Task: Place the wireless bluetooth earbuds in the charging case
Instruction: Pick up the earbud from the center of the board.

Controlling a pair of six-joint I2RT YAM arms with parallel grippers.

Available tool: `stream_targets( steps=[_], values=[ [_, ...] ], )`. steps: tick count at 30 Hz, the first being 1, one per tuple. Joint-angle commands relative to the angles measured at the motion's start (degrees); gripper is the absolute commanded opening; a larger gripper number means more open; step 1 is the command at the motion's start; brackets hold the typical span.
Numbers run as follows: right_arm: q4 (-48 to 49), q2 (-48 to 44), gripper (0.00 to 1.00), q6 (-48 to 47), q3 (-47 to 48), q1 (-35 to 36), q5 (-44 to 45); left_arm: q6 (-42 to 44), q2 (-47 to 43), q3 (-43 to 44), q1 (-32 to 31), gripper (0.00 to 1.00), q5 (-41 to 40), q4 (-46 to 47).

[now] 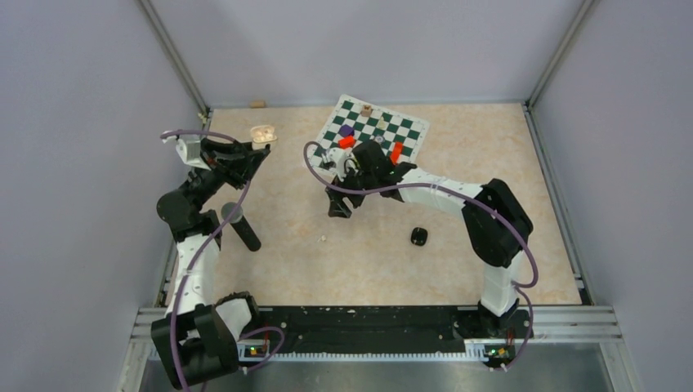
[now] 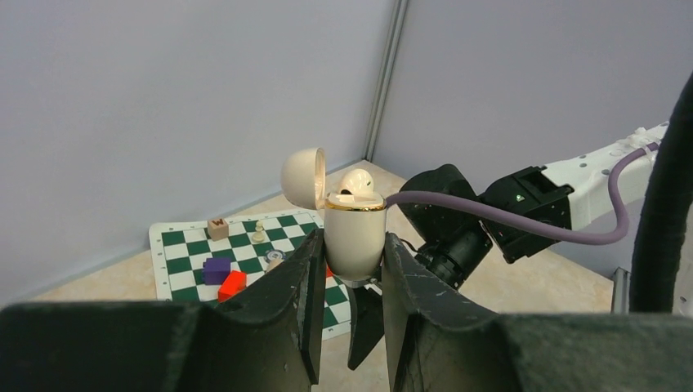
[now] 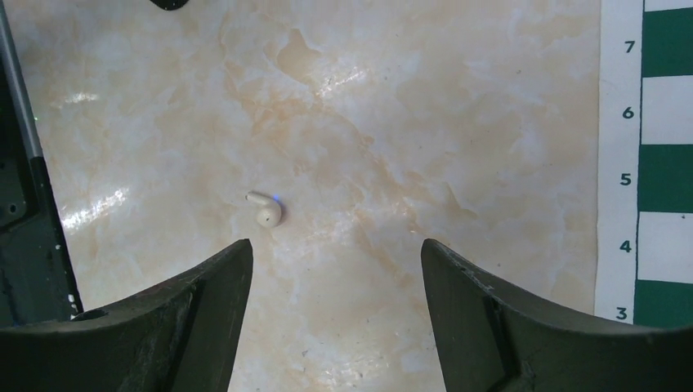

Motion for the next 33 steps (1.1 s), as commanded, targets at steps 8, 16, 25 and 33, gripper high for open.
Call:
stream_targets(
  steps=[8,16,25,33],
  values=[
    [7.0,2.1,0.72,10.8,0.2,-4.5,-12.3,3.3,-1.8,1.7,0.4,0.0,-0.5,-3.0],
    [13.7,6.5,0.67,18.7,-1.9,-4.2,-17.7,3.5,-1.6,1.6,0.4,0.0,-0.7,-3.5],
    [14.0,8.6,0.65,18.8,-2.4,-0.6,-14.1,3.6,-1.7,1.6,0.4,0.0,-0.9,-3.8],
    [-7.9,6.9,0.68,-1.3,8.4,1.8,-4.1,-0.1,0.6,2.5,0.3,0.0,1.1,0.4]
  ],
)
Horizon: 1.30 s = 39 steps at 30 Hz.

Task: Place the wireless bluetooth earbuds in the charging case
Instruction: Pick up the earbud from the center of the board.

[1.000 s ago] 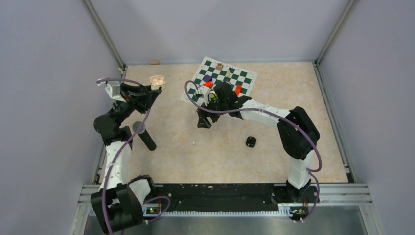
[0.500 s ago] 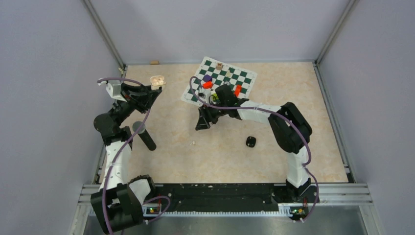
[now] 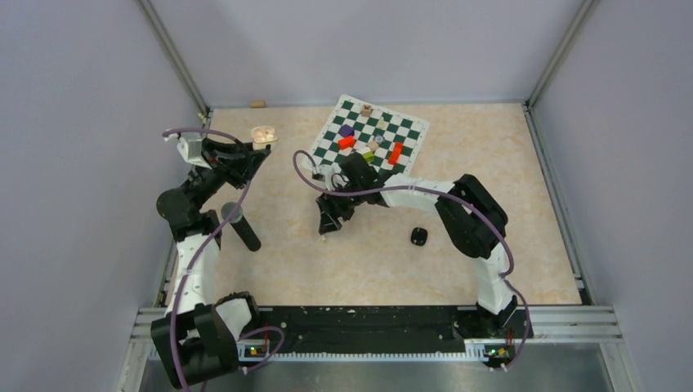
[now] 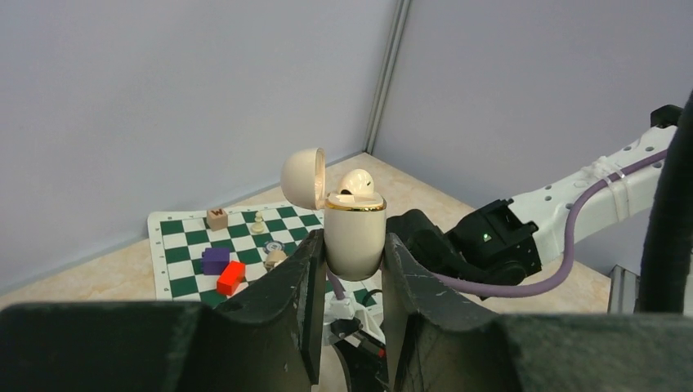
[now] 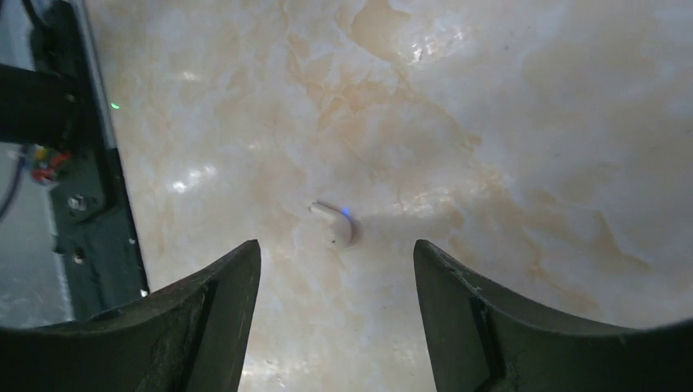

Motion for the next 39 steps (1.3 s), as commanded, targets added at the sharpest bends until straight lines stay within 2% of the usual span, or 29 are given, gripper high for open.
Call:
stream_targets(
  steps=[1,3,5,9,13,17,19,24,39],
  values=[
    [-16.3,-3.5,0.7,-19.5,9.0,0.2,9.1,-2.4,1.9,2.8,0.3,0.0,1.5,4.6],
    [-23.2,-6.5,0.72,-28.2,10.4,-0.8,13.1,-2.9,3.2,3.2,0.3,0.0,2.7,5.3],
    [-24.8,-12.1,0.75,-32.1,8.1,-3.3,15.0,-2.9,4.5,3.5,0.4,0.0,4.1,5.8],
    [-26.0,-21.1,0.78,-36.5,0.9,-10.7,14.6,-1.5,5.7,3.3,0.4,0.0,4.3,6.7],
    [-25.4,-24.4,0.79,-36.3,-5.2,-16.0,13.3,-1.1,5.5,2.9,1.0,0.0,4.6,7.0],
    [-21.1,-25.2,0.79,-34.0,-10.7,-17.1,11.0,1.0,4.8,2.5,1.5,0.0,3.7,4.5],
    [-20.6,-25.0,0.79,-33.4,-10.3,-17.1,12.6,1.4,4.6,2.3,1.7,0.0,3.6,4.0],
    [-20.4,-23.6,0.79,-32.2,-9.7,-17.1,9.6,2.9,4.4,1.8,1.8,0.0,4.0,3.5],
    [-20.3,-21.1,0.79,-32.4,-10.3,-17.0,9.6,4.0,5.0,1.3,1.9,0.0,4.5,4.1]
  ],
)
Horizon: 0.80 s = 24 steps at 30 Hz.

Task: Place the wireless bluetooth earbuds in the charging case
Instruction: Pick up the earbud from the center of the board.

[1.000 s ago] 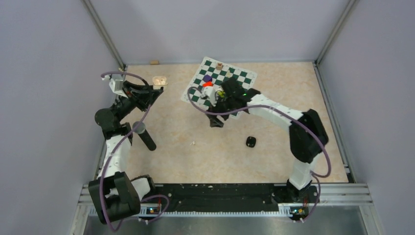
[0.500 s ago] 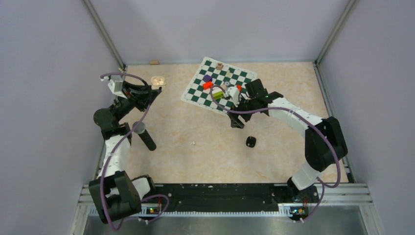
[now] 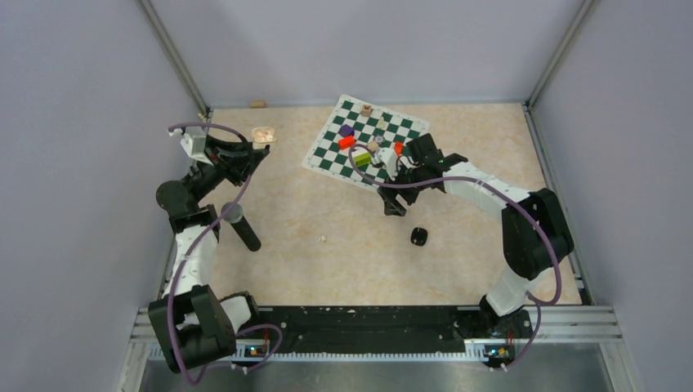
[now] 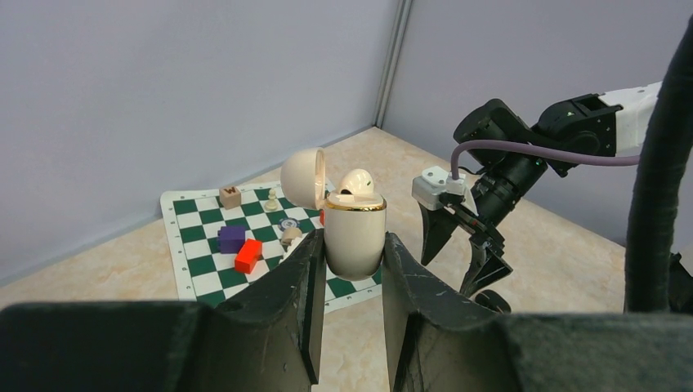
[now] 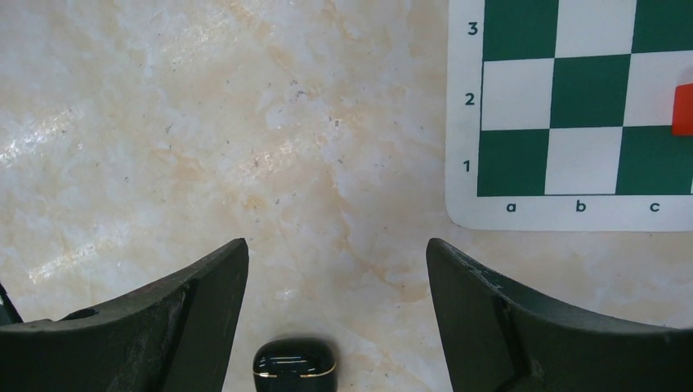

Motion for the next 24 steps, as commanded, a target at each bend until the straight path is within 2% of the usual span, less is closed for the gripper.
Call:
stream_targets(
  steps=[1,16,24],
  values=[
    [1.2,-0.1,0.79,0.1,0.7,0.4,-1.7,0.7,-1.0,0.0,0.4,0.0,0.3,2.1],
    [1.0,-0.9,0.8,0.9,1.1,0.4,-2.8,0.9,-1.6,-0.5,1.0,0.0,-0.1,2.1],
    [3.3,0.2,0.8,6.3,2.8,0.4,-5.8,0.9,-1.6,-0.4,1.3,0.0,0.0,1.9]
  ],
)
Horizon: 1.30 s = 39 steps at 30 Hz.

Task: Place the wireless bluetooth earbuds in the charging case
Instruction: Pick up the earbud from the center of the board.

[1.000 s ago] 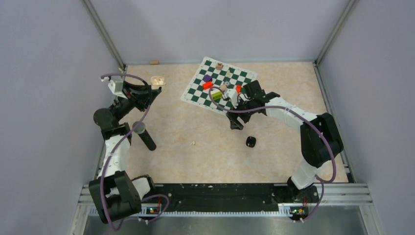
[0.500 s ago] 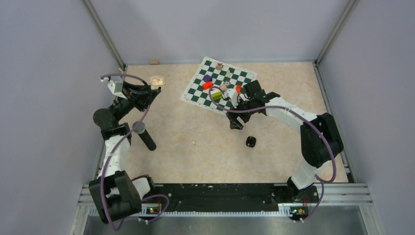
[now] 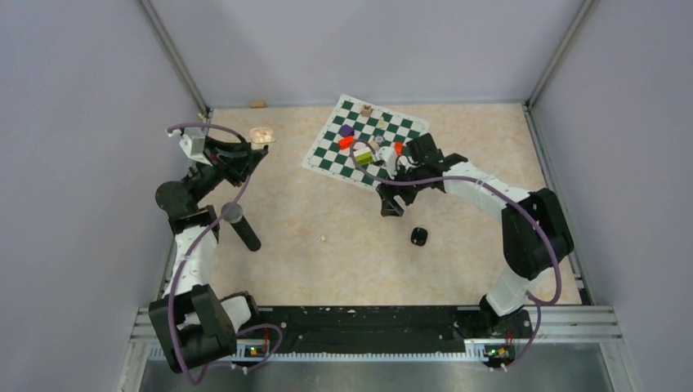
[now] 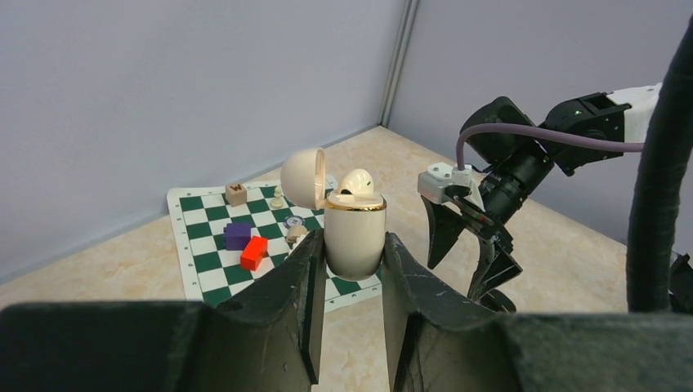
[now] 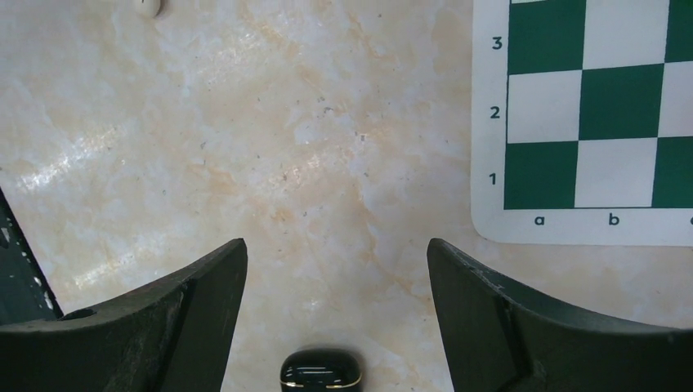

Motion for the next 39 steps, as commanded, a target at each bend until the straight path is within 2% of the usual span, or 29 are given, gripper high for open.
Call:
stream_targets(
  steps=[1,7,11,19,24,32,39],
  values=[
    [3.1,0.1,0.8,4.5,3.7,0.4,-3.0,0.4,-1.4,0.0,0.8,0.0,-0.1,2.0],
    [-0.4,-1.3,0.84,2.8,10.9,0.0,-1.4,2.0,-0.3,0.3,0.8,0.0,-0.8,0.3],
    [1.5,-1.3,0.85,1.1,13.7,0.0,-1.5,3.0,-1.3,0.4,0.8,0.0,-1.0,-0.8],
    [9.7,11.7,0.75,15.9,20.9,0.0,-11.4,5.9,-3.3,0.2,0.7,0.0,-2.3,-5.0],
    [20.4,17.7,0.69,30.0,19.8,1.0,-16.8,6.8,-4.1,-0.3,0.4,0.0,-3.3,-6.3],
    [20.7,22.0,0.68,31.4,18.8,8.5,-13.6,6.8,-5.9,-0.3,0.2,0.0,-3.1,-6.8],
    [20.4,24.0,0.65,32.9,17.8,12.4,-10.0,6.9,-6.7,-0.3,0.2,0.0,-3.4,-6.8]
  ],
)
